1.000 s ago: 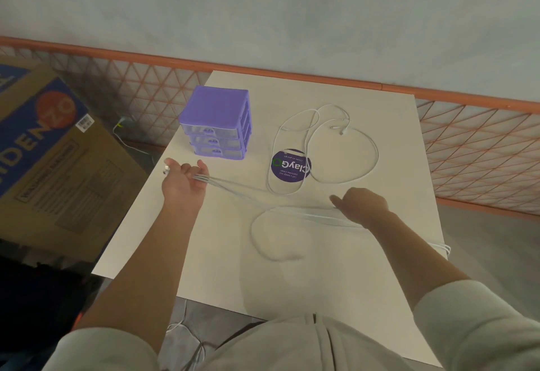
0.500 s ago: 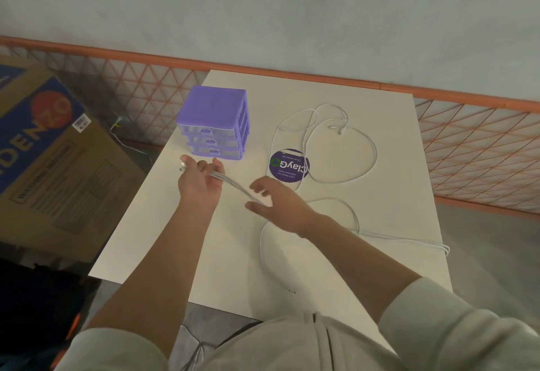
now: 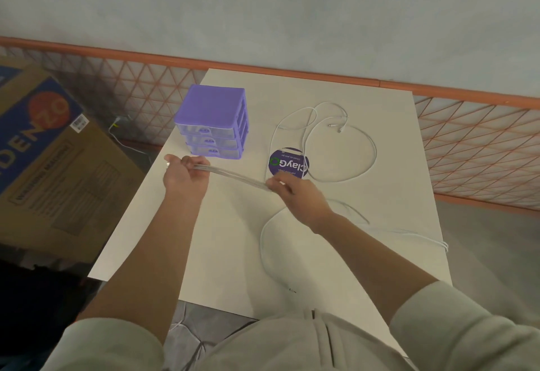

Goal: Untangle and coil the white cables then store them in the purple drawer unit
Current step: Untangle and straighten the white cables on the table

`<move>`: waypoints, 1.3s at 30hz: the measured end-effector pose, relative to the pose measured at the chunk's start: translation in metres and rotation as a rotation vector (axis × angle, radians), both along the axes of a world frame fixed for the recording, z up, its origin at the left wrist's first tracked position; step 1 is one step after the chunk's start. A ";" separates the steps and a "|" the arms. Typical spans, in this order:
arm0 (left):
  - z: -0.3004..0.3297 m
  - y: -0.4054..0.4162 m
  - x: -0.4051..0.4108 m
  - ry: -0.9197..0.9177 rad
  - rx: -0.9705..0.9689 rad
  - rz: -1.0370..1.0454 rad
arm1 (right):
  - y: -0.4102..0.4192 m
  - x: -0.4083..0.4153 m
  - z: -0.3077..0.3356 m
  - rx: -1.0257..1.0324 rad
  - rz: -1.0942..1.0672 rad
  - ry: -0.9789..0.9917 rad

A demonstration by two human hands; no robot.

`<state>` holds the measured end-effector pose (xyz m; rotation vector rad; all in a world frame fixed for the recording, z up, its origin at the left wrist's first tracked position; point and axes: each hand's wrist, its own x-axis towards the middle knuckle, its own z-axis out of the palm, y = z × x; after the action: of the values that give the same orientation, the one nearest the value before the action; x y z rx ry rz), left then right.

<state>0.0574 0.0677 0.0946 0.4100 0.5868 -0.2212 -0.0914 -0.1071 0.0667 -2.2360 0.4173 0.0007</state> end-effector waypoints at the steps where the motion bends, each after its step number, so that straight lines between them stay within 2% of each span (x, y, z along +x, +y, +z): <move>1: -0.001 0.003 0.002 -0.001 0.029 0.000 | -0.010 -0.004 -0.002 -0.068 -0.023 0.044; 6: -0.010 0.014 0.009 -0.028 0.179 -0.023 | -0.051 -0.024 -0.004 -0.357 -0.153 0.249; 11: -0.020 0.023 0.018 -0.045 0.377 -0.053 | -0.086 -0.045 -0.004 -0.412 -0.302 0.345; 14: -0.022 0.021 0.017 -0.079 0.562 -0.142 | -0.088 -0.045 -0.005 -0.325 -0.379 0.354; 17: -0.014 0.006 0.009 -0.166 0.806 -0.264 | -0.083 -0.040 -0.003 -0.093 -0.357 0.277; 20: -0.007 -0.020 -0.005 -0.335 1.079 -0.428 | -0.079 -0.036 0.001 0.167 -0.277 0.178; 24: -0.007 -0.056 -0.035 -0.608 1.282 -0.698 | -0.077 -0.034 0.004 0.183 -0.241 0.170; 28: -0.008 -0.094 -0.068 -0.904 1.347 -1.033 | -0.071 -0.035 0.012 0.199 -0.238 0.127; 32: -0.006 -0.113 -0.085 -1.084 1.338 -1.286 | -0.067 -0.036 0.019 0.267 -0.260 0.047; 36: -0.012 -0.118 -0.086 -1.180 1.424 -1.311 | -0.072 -0.042 0.023 0.309 -0.309 -0.029; 39: -0.019 -0.121 -0.083 -1.106 1.464 -1.304 | -0.076 -0.046 0.023 0.337 -0.297 -0.037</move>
<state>-0.0260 -0.0537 0.0757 2.1464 -0.8542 -0.7133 -0.1379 -0.1834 0.0899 -1.8253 0.6731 -0.1183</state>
